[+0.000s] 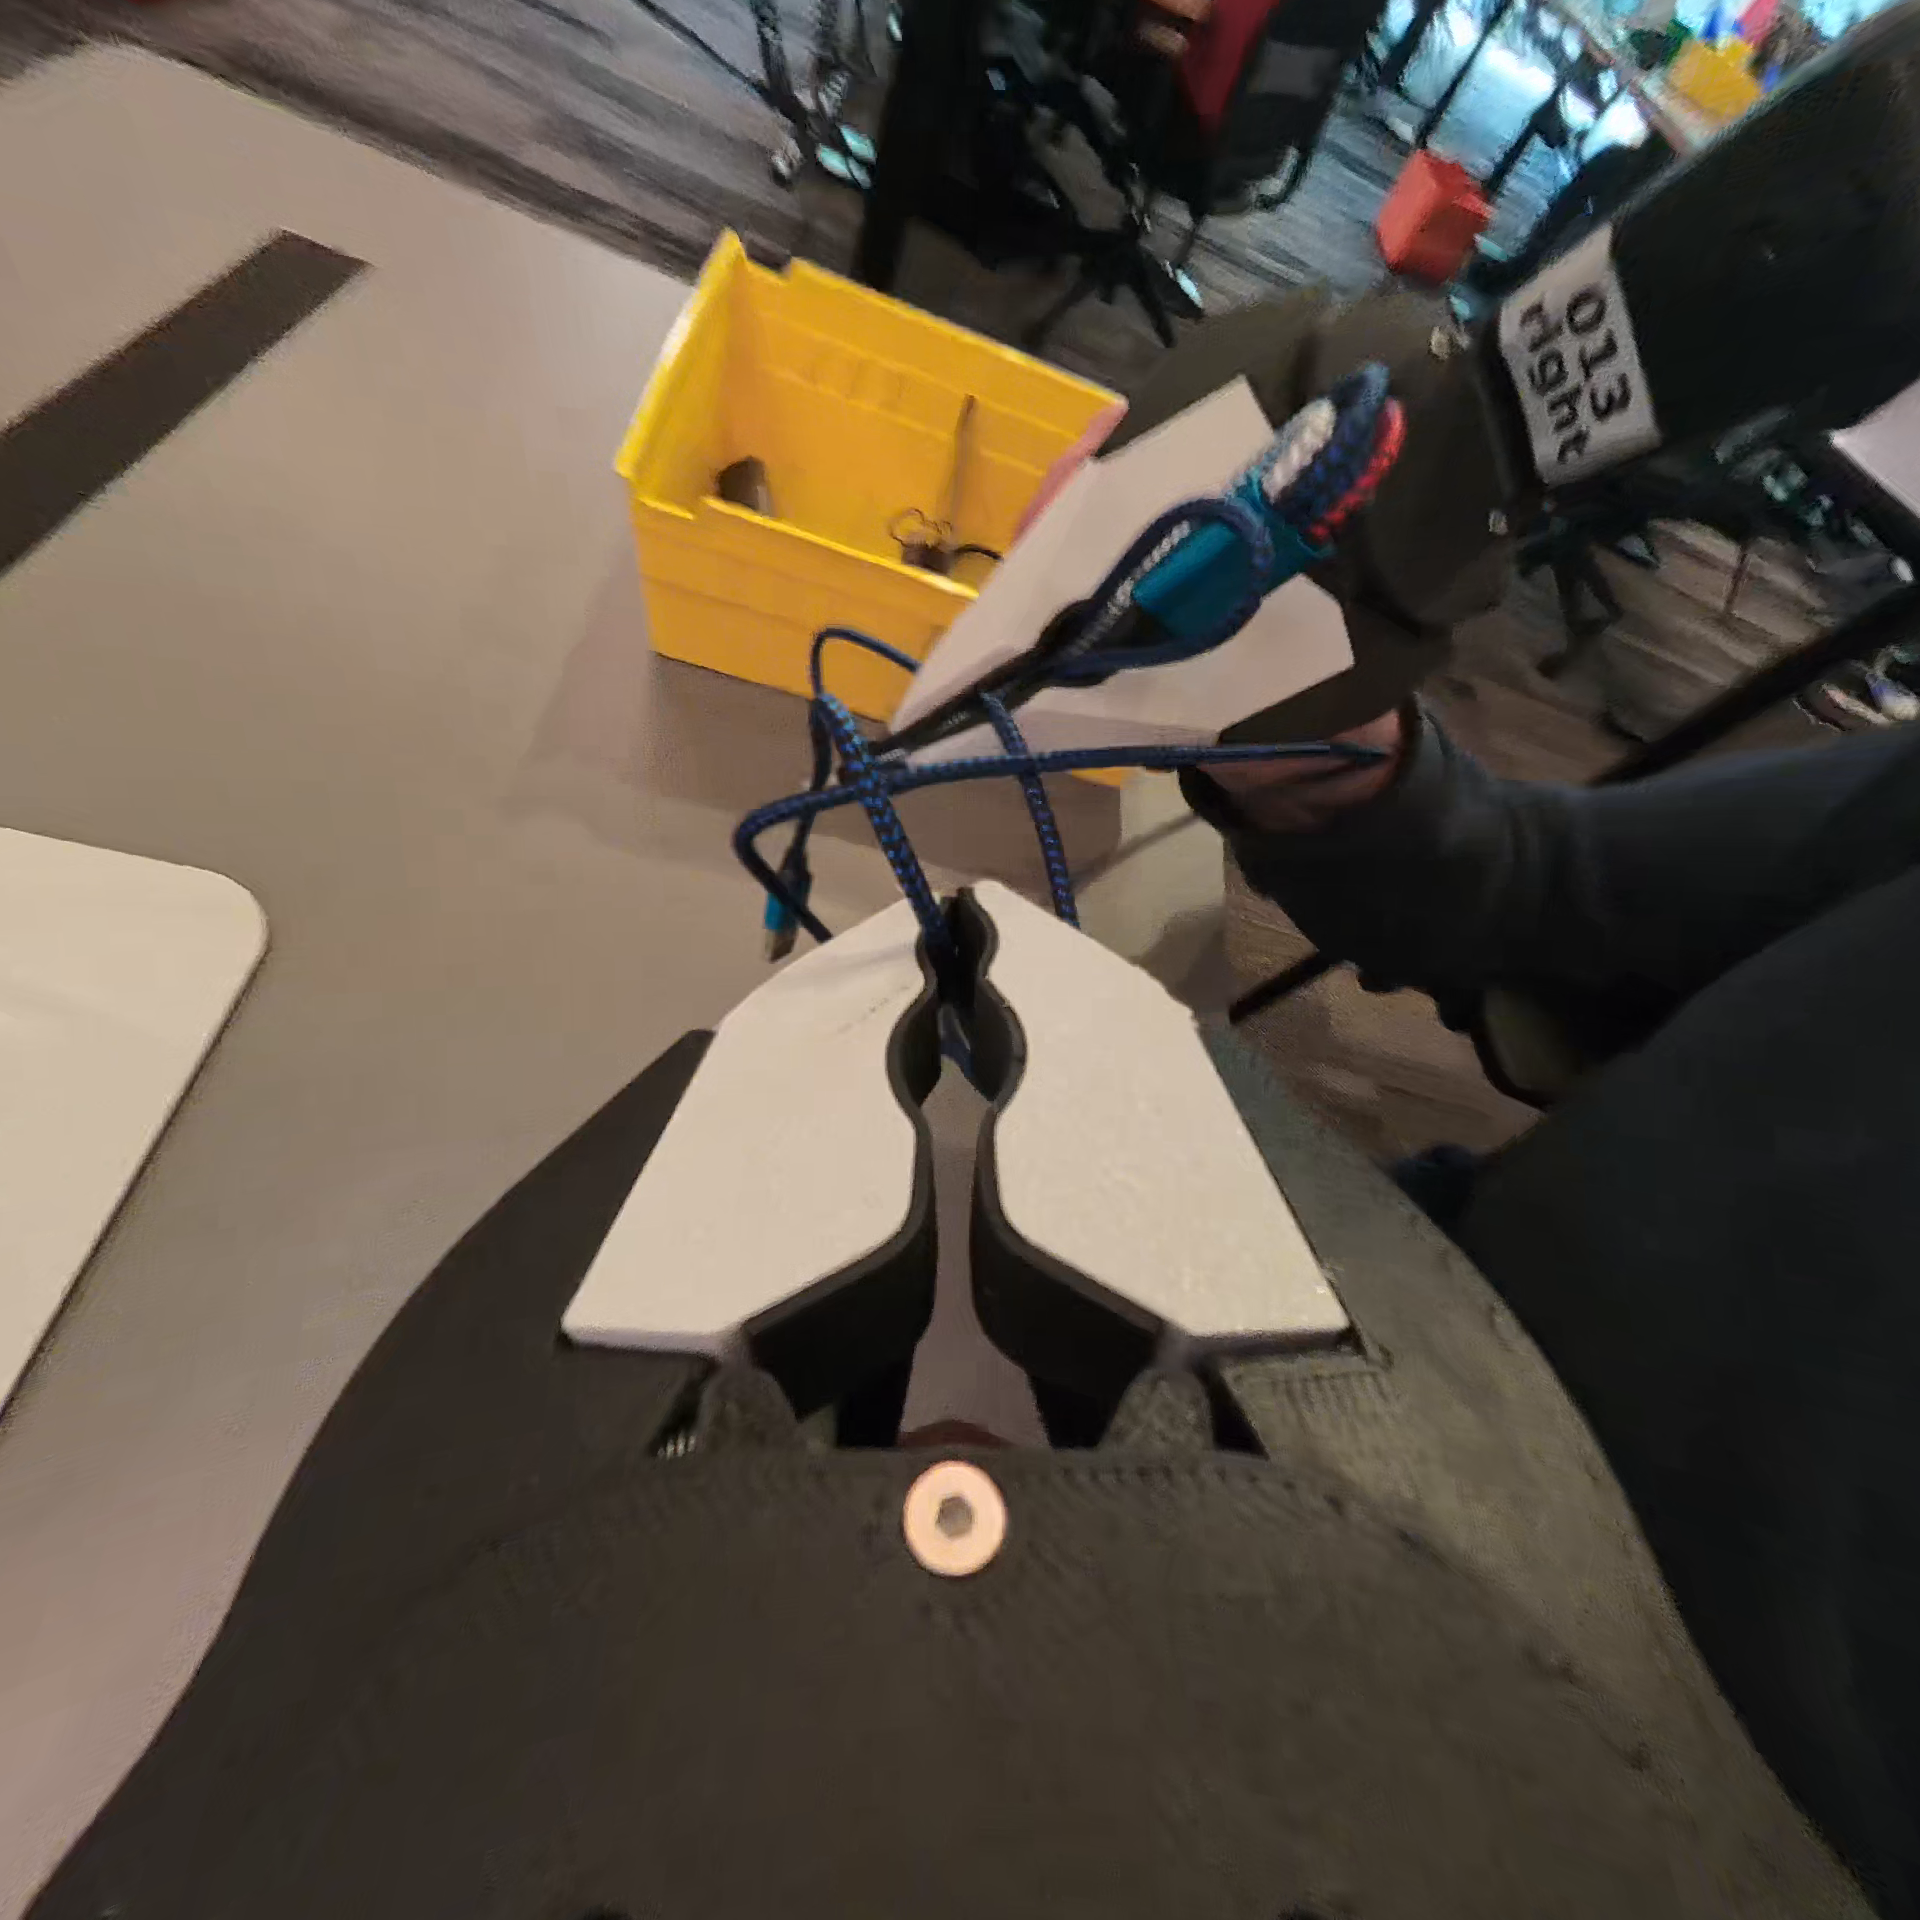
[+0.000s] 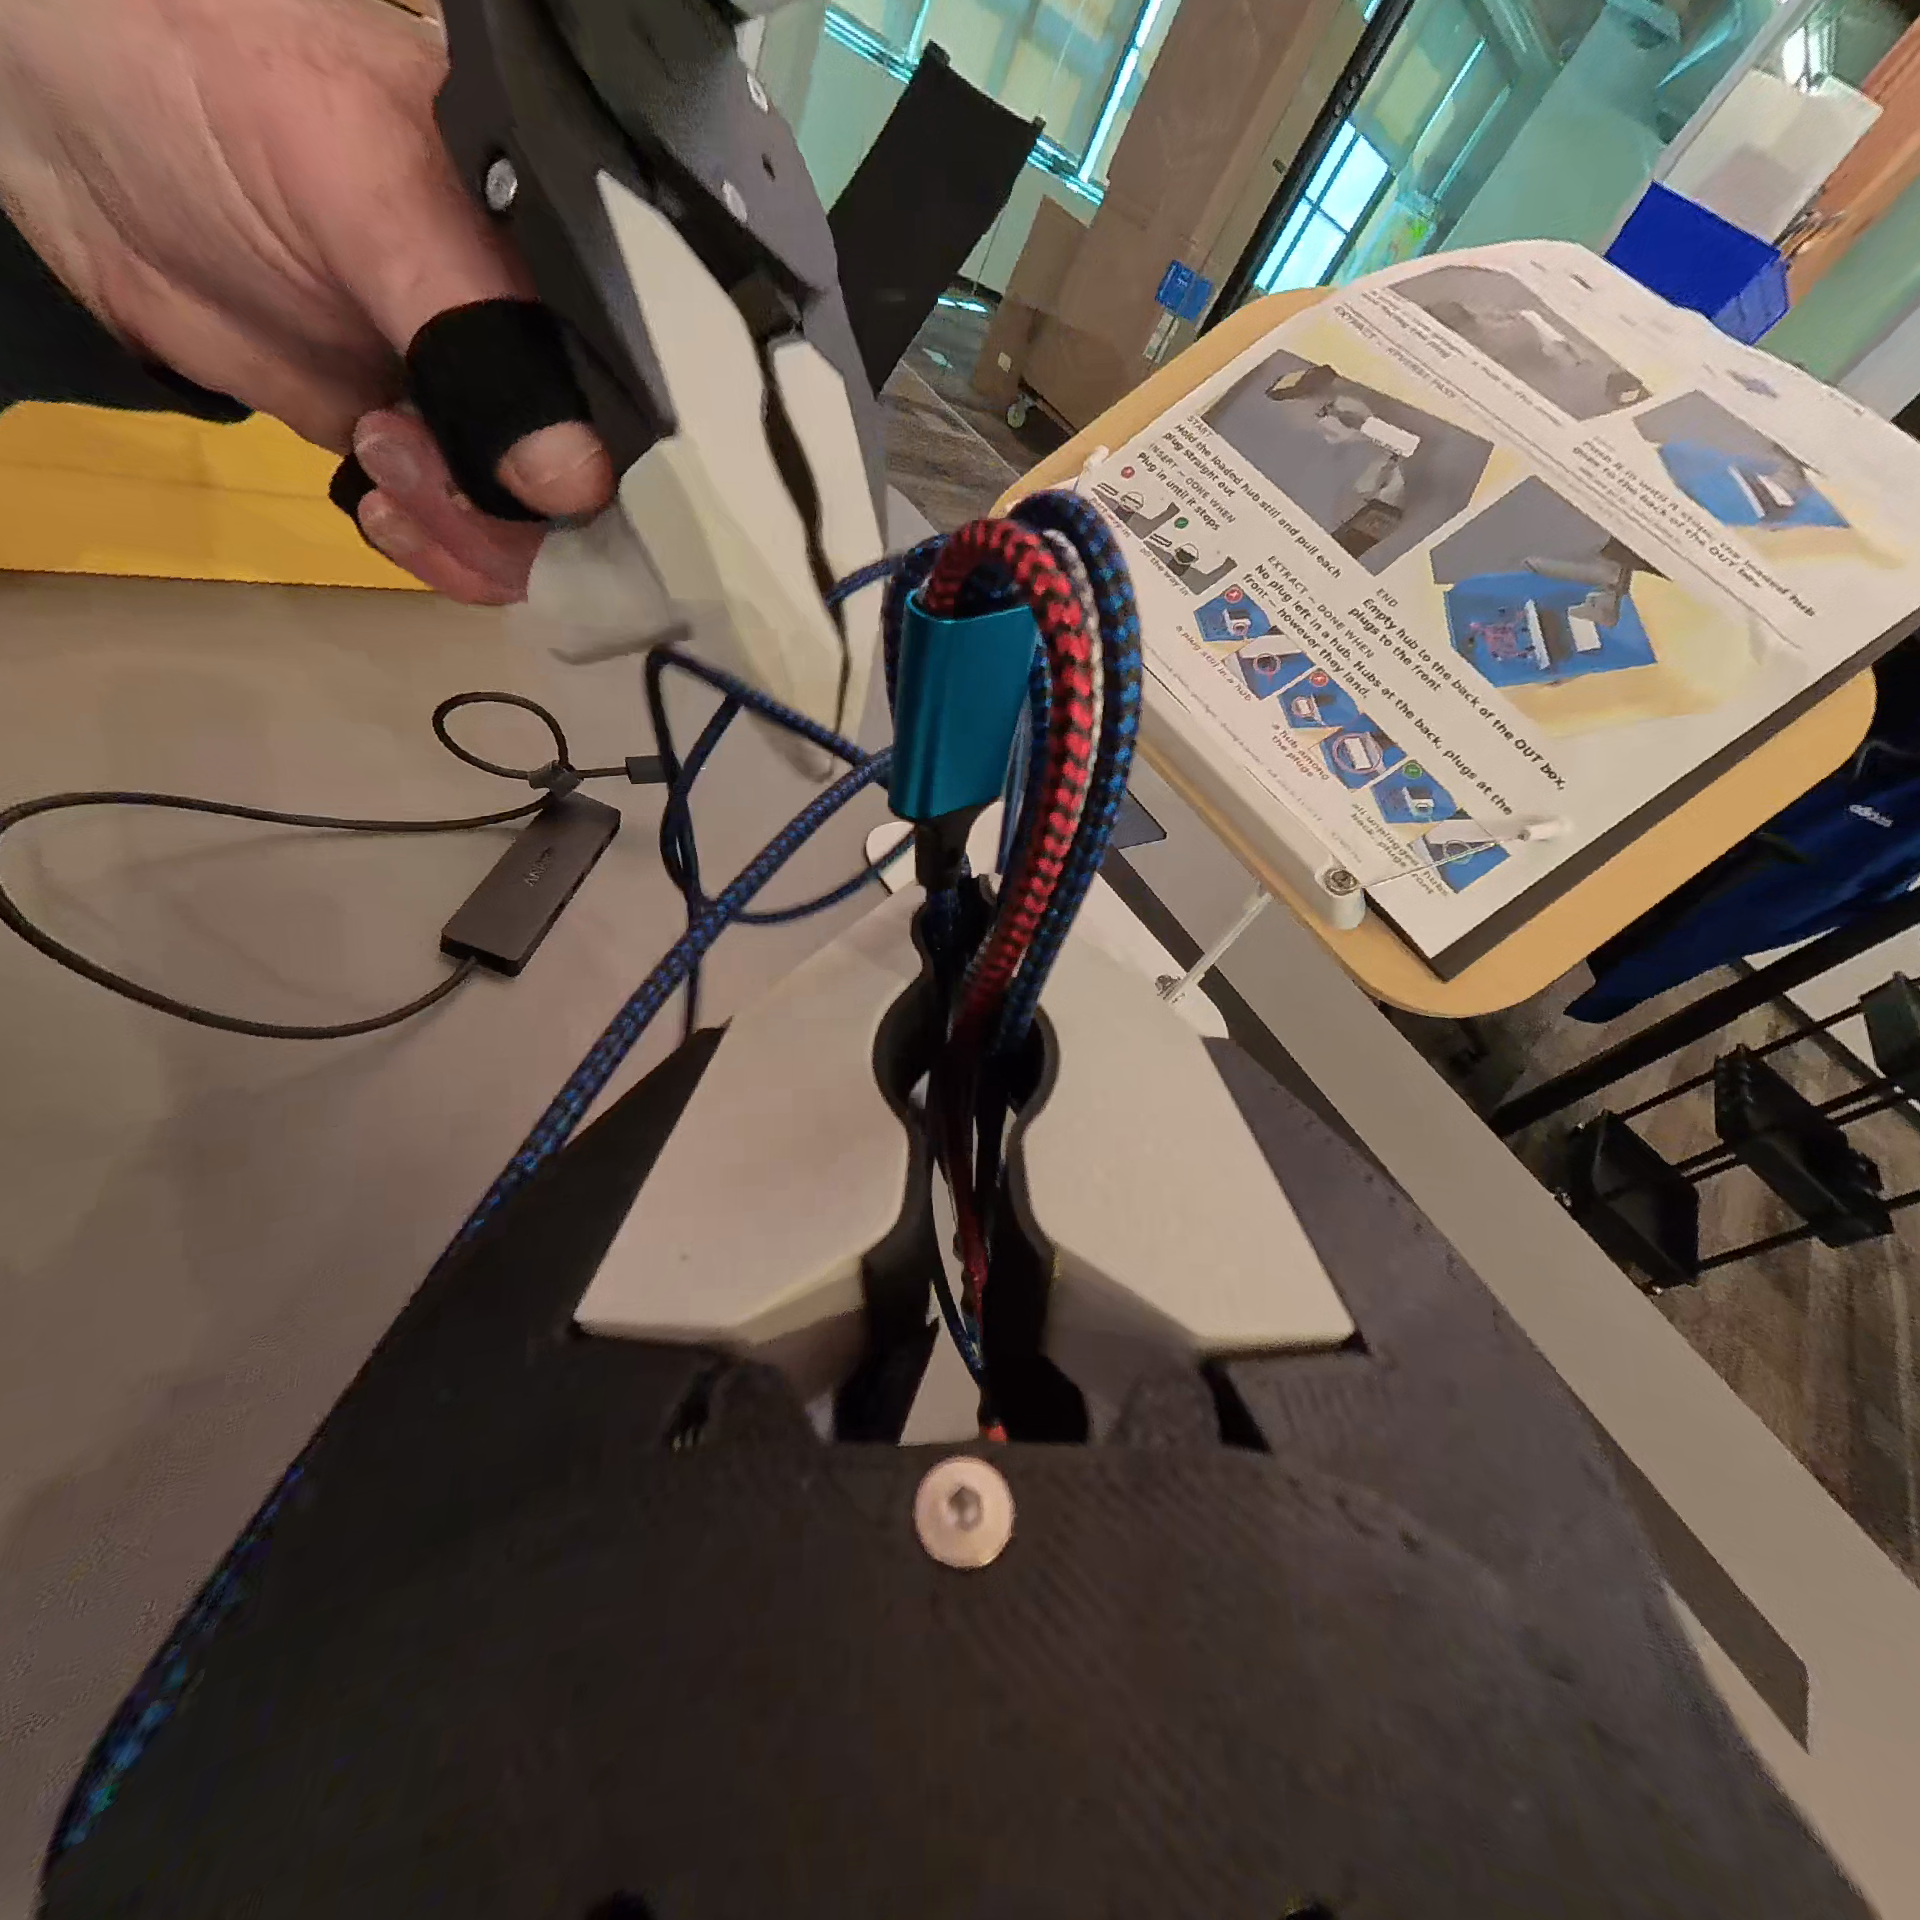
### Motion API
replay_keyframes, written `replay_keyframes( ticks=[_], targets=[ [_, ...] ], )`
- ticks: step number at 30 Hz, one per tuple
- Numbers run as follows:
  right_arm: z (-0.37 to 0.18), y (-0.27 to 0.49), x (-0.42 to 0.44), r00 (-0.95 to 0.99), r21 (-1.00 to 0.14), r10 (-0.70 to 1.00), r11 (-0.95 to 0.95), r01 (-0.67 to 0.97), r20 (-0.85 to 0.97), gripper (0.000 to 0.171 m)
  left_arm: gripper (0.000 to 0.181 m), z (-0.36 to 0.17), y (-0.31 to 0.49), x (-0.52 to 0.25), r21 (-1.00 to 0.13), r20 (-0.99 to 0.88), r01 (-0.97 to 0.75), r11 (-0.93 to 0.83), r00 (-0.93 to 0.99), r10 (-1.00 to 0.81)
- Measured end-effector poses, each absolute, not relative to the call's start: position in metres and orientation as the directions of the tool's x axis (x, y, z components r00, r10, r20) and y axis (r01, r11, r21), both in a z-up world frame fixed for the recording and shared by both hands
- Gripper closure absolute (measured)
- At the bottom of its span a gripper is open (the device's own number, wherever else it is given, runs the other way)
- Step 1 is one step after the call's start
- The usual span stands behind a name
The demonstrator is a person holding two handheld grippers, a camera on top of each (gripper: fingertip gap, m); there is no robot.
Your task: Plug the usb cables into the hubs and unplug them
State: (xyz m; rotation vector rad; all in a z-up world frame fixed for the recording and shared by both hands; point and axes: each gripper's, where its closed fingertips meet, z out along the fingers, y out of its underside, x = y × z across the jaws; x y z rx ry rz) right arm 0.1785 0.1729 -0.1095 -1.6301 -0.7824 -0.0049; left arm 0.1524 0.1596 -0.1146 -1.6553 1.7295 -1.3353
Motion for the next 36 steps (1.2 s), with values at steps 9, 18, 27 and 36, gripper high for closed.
replay_keyframes(
  ticks=[9, 18, 27, 36],
  targets=[
    [-0.119, 0.183, 0.18, 0.801, -0.895, 0.488, -0.081, 0.438, 0.348, 0.171, 0.153, -0.123, 0.153, 0.142, -0.812, 0.321, -0.573, -0.112, -0.279, -0.905],
    [-0.117, 0.192, 0.187, 0.849, -0.922, 0.449, -0.125, 0.367, 0.277, 0.171, 0.121, -0.093, 0.175, 0.115, -0.894, 0.093, -0.446, -0.045, -0.086, -0.992],
    [-0.115, 0.192, 0.188, 0.879, -0.945, 0.432, -0.149, 0.29, 0.201, 0.171, 0.152, -0.119, 0.184, 0.124, -0.863, -0.193, -0.5, 0.078, 0.183, -0.964],
    [-0.119, 0.193, 0.195, 0.891, -0.949, 0.417, -0.167, 0.267, 0.178, 0.171, 0.176, -0.133, 0.182, 0.137, -0.843, -0.234, -0.533, 0.075, 0.237, -0.943]
  ],
)
